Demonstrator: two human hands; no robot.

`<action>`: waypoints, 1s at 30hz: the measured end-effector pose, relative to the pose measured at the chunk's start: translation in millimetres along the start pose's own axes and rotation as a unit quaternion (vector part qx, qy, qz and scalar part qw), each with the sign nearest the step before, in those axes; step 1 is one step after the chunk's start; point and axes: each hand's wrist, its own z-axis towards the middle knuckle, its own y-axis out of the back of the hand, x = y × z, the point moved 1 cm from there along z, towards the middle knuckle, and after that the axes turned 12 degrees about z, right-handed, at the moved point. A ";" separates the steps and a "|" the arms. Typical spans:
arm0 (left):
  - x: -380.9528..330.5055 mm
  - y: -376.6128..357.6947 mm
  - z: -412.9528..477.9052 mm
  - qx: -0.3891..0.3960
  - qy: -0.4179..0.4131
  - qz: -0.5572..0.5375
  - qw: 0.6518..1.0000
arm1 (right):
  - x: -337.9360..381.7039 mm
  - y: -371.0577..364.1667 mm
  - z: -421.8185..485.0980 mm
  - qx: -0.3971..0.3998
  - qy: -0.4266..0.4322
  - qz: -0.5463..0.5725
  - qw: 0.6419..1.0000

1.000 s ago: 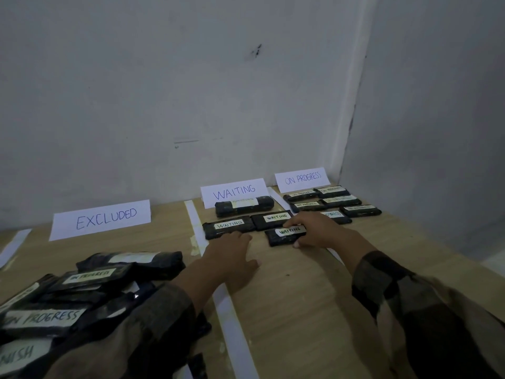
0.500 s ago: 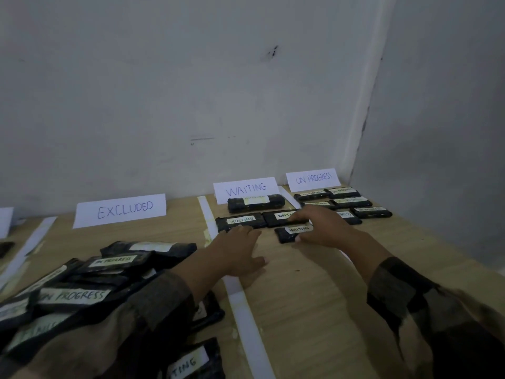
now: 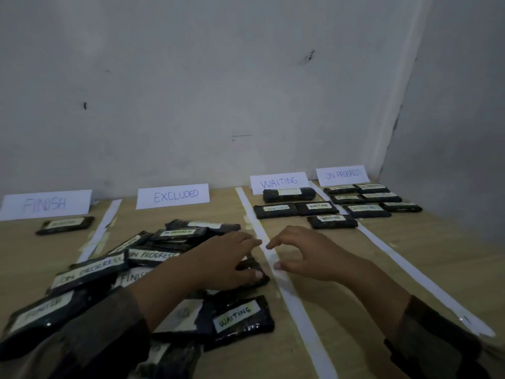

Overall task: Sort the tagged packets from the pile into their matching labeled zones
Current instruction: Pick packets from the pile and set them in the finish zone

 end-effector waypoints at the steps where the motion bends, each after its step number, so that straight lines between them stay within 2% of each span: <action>1: 1.9 -0.8 -8.1 0.002 0.002 -0.012 1.000 | 6.0 -5.3 -3.2 0.009 0.005 0.003 1.000; 5: 11.5 -2.2 -33.4 0.012 0.006 -0.031 0.999 | 27.4 -25.5 -13.9 0.049 0.010 0.012 0.999; 9: 20.7 -6.2 -49.8 -0.001 0.028 -0.016 0.999 | 38.4 -45.1 -19.3 0.052 0.013 0.006 0.999; 16: 36.7 -12.3 -67.9 -0.039 0.062 -0.118 0.990 | 48.7 -68.4 -25.2 -0.018 -0.015 0.002 1.000; 22: 49.5 -12.7 -81.1 -0.058 0.101 -0.178 0.977 | 73.8 -84.7 -23.8 -0.120 -0.071 0.032 0.990; 30: 67.8 -9.8 -101.0 -0.060 0.127 -0.231 0.963 | 81.4 -86.8 -22.8 -0.133 -0.098 0.026 0.986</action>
